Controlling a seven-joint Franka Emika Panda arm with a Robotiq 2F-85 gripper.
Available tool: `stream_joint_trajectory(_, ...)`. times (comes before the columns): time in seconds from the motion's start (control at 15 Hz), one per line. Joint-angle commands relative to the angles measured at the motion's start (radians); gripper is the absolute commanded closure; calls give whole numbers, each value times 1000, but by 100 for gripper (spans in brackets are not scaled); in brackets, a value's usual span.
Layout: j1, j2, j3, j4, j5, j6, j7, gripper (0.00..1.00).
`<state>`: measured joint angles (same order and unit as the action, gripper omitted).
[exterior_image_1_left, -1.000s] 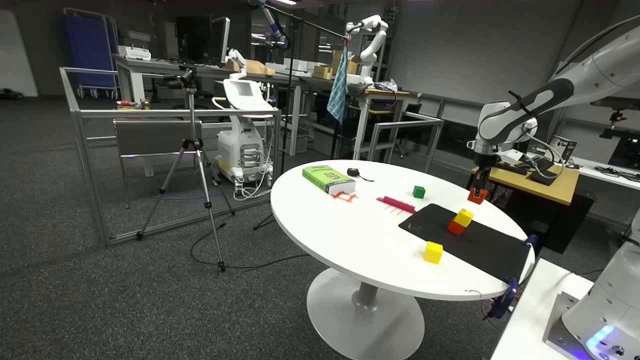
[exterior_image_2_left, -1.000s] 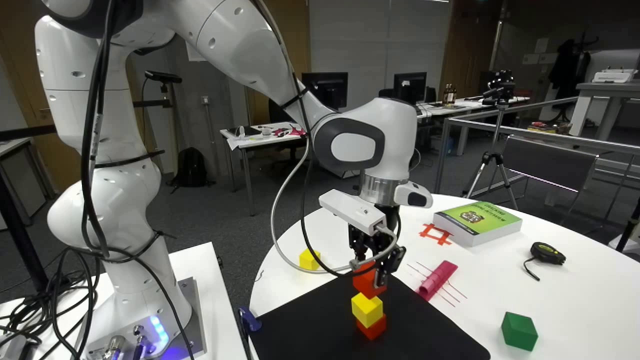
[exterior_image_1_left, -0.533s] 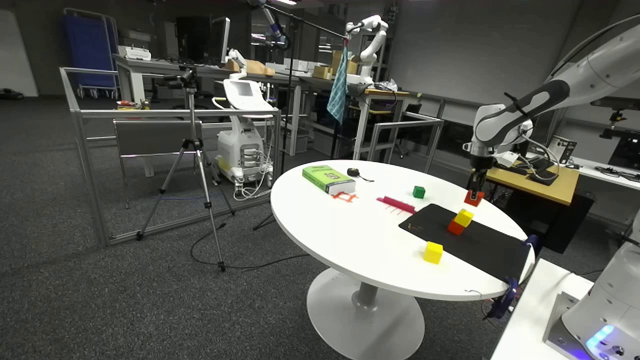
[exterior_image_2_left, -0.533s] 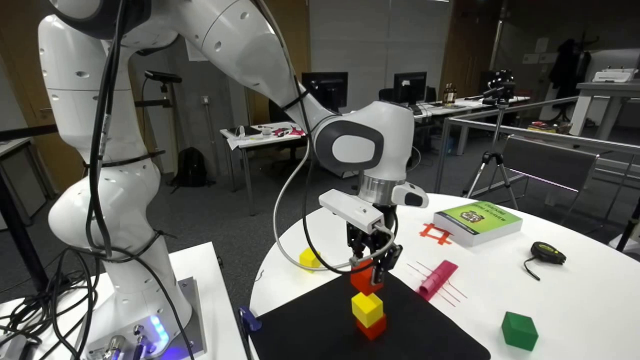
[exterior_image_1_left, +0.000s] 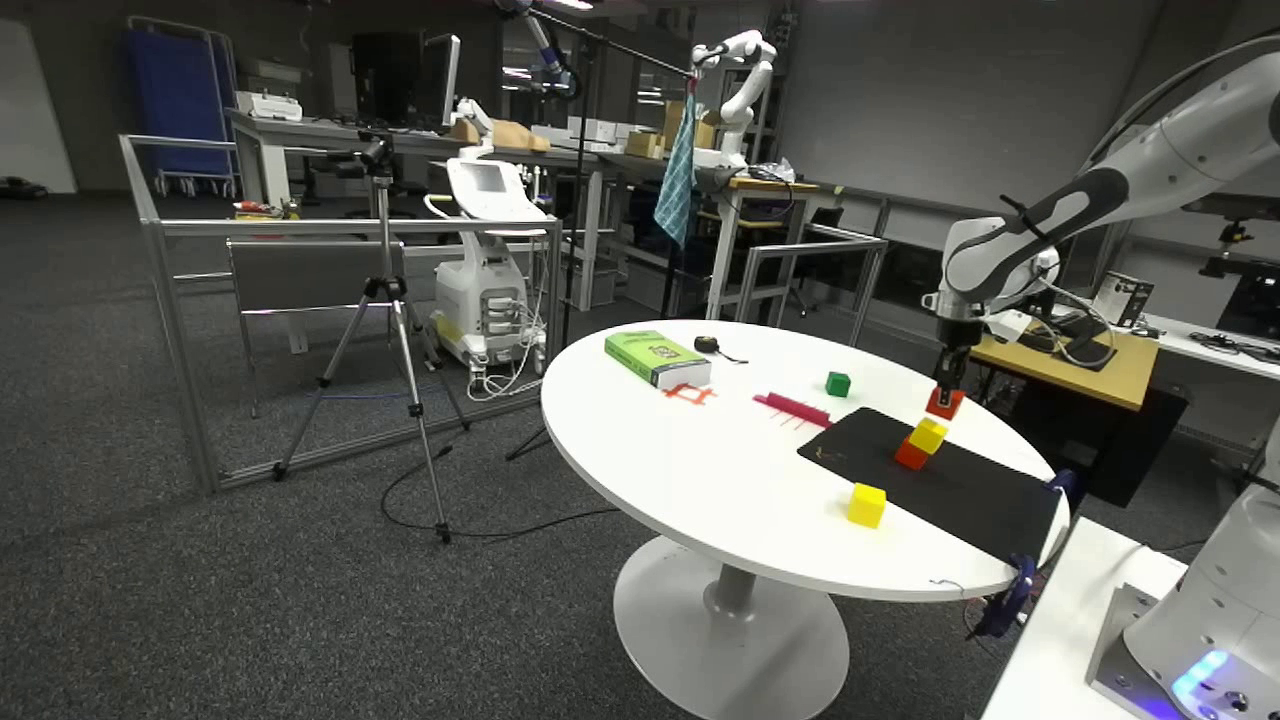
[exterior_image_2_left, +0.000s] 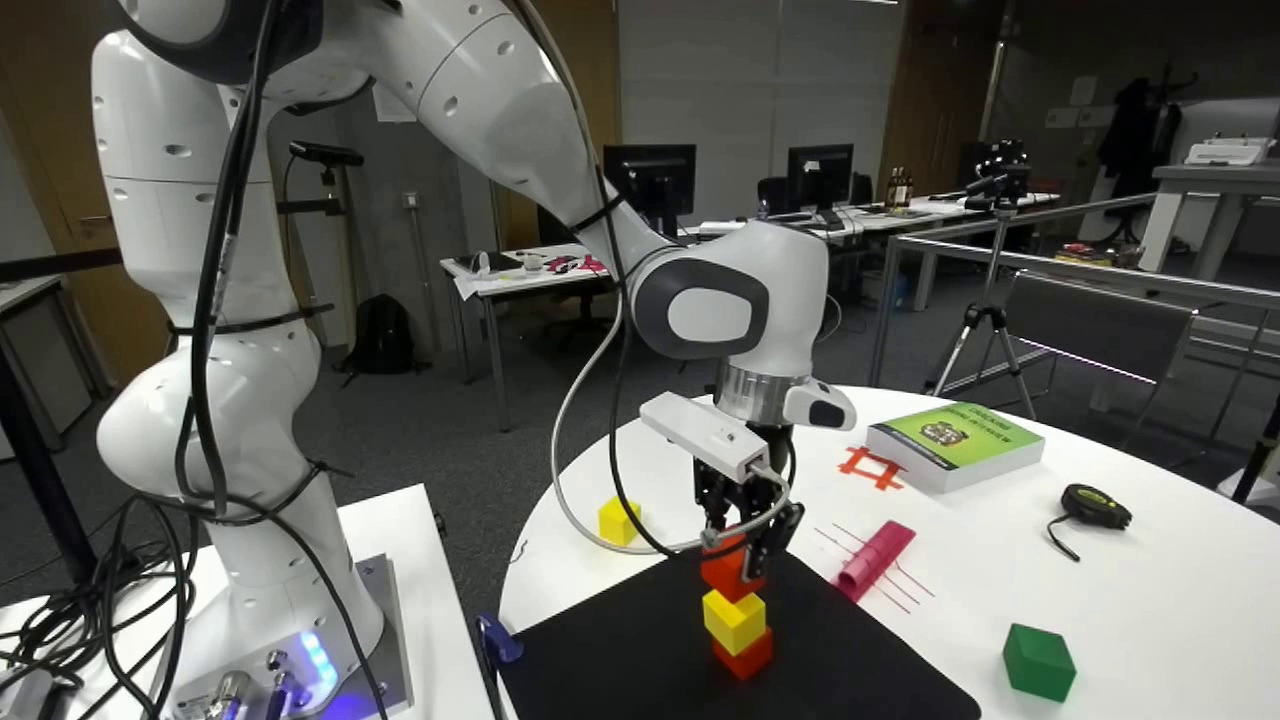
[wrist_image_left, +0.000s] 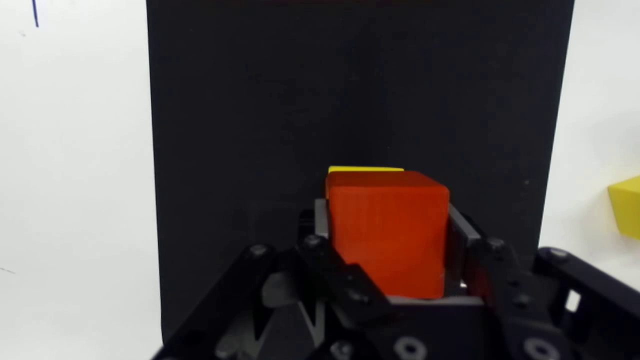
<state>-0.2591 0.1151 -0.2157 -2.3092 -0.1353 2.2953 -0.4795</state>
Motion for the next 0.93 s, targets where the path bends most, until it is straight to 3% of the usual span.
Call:
stream_joint_trajectory(0.0,1,8,4,1,10,20,6,70)
stream_joint_trajectory(0.87,4,31,16,16,5,35,21,70)
